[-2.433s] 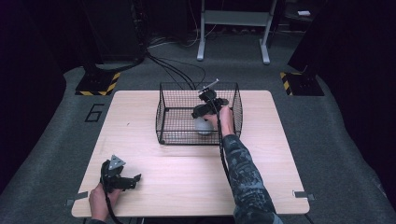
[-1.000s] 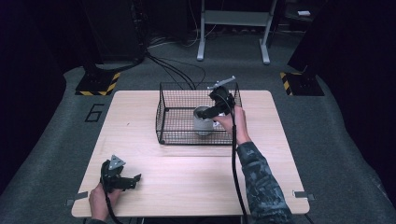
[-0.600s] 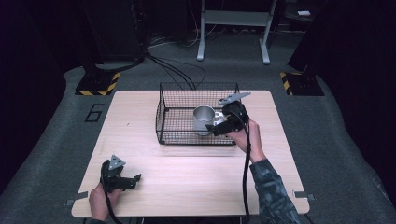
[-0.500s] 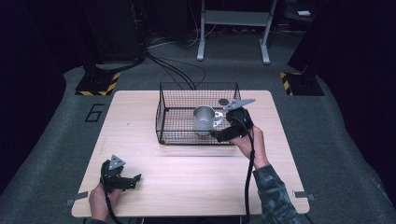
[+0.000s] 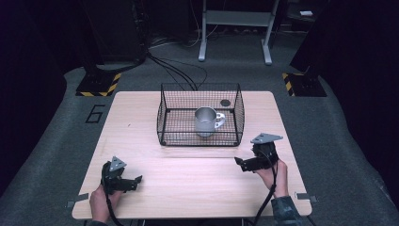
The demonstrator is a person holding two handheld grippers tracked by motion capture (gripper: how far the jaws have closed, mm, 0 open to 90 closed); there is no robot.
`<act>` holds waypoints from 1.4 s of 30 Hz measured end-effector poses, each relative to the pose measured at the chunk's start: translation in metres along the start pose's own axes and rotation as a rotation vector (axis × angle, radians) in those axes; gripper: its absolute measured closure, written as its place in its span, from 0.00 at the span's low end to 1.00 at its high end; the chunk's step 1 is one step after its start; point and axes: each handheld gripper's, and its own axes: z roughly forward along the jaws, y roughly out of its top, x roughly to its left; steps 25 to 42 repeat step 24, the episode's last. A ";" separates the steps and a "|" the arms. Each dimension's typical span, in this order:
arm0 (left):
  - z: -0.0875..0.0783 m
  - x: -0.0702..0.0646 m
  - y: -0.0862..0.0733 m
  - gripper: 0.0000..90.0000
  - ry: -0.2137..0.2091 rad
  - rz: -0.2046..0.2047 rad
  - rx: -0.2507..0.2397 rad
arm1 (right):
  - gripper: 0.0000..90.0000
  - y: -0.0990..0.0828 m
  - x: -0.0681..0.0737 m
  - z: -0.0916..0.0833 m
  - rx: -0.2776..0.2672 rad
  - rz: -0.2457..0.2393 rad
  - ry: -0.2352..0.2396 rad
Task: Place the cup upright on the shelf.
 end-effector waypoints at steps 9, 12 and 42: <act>0.000 0.000 0.000 0.00 0.000 0.000 0.000 | 0.00 -0.064 -0.029 0.013 0.052 0.125 -0.077; 0.000 0.000 0.000 0.00 0.000 0.000 0.000 | 0.00 -0.080 -0.037 0.016 0.062 0.173 -0.096; 0.000 0.000 0.000 0.00 0.000 0.000 0.000 | 0.00 -0.106 -0.048 0.023 0.027 0.141 -0.179</act>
